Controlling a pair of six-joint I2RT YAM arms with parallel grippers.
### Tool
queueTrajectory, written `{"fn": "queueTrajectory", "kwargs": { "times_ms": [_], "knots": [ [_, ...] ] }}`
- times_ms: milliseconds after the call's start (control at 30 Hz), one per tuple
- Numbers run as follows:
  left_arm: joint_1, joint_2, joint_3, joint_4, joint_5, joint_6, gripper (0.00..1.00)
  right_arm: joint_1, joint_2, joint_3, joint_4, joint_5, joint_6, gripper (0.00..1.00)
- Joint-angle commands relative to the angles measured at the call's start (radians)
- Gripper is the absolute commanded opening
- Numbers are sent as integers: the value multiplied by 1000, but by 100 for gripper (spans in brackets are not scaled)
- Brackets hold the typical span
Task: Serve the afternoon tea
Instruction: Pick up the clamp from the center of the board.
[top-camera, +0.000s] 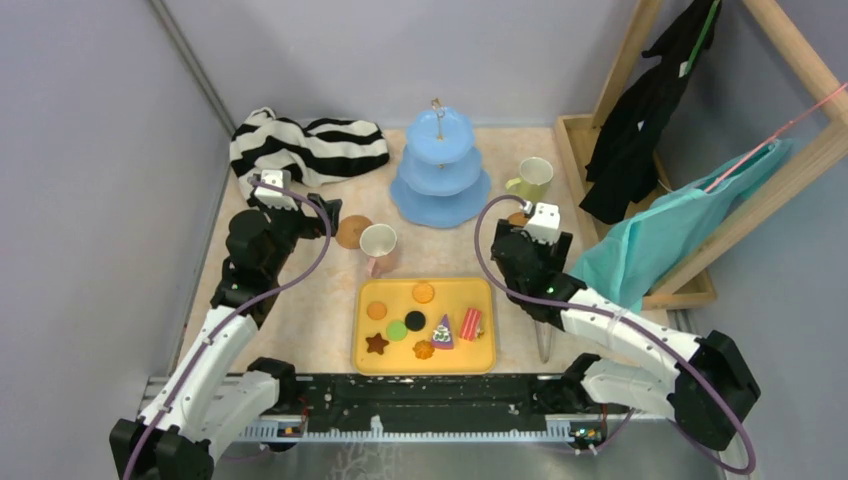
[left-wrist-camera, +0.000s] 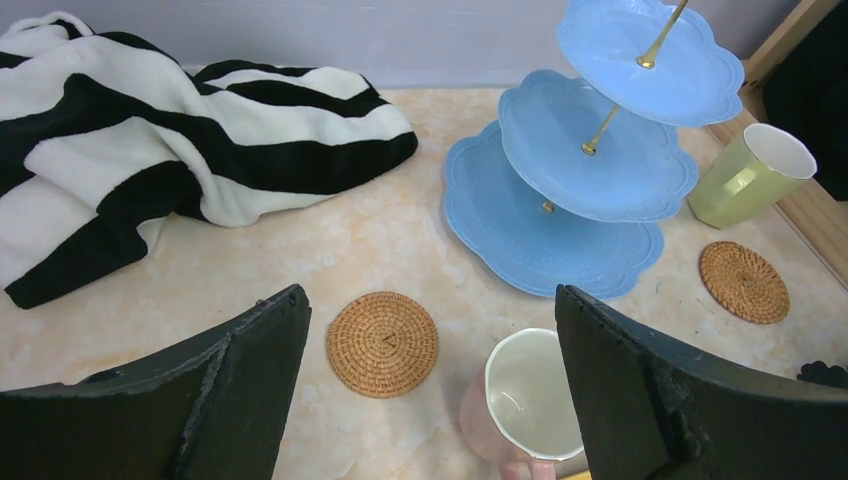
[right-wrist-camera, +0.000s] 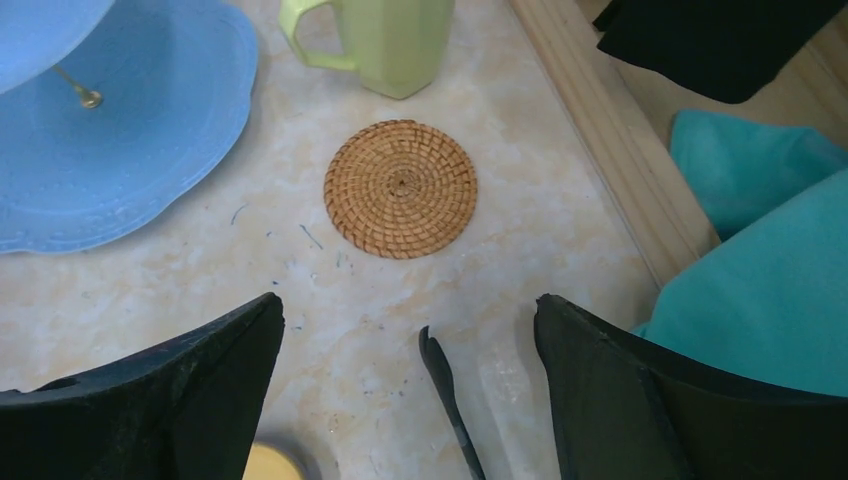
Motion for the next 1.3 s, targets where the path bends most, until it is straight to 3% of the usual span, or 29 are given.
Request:
{"fn": "queueTrajectory", "kwargs": {
  "times_ms": [0,233,333,433,600,1000,1267],
  "knots": [
    [-6,-10,16,17,10,-10,97,13,1,61,-70,123,83,98],
    [-7,-26,19,18,23,-19,97,13,-122,25,-117,39,100,92],
    [-7,-41,19,16,28,-29,97,13,-176,23,-214,-2,146,89],
    [-8,-56,18,14,37,-42,97,13,-187,33,-336,-90,205,87],
    [-8,-72,28,4,45,-56,97,13,-167,10,-389,-231,249,82],
    [-8,-127,30,-14,41,-74,97,6,-35,-32,-361,-260,306,78],
    [-8,-154,16,-11,32,-76,97,-105,39,-62,-242,-334,253,75]
  ]
}}
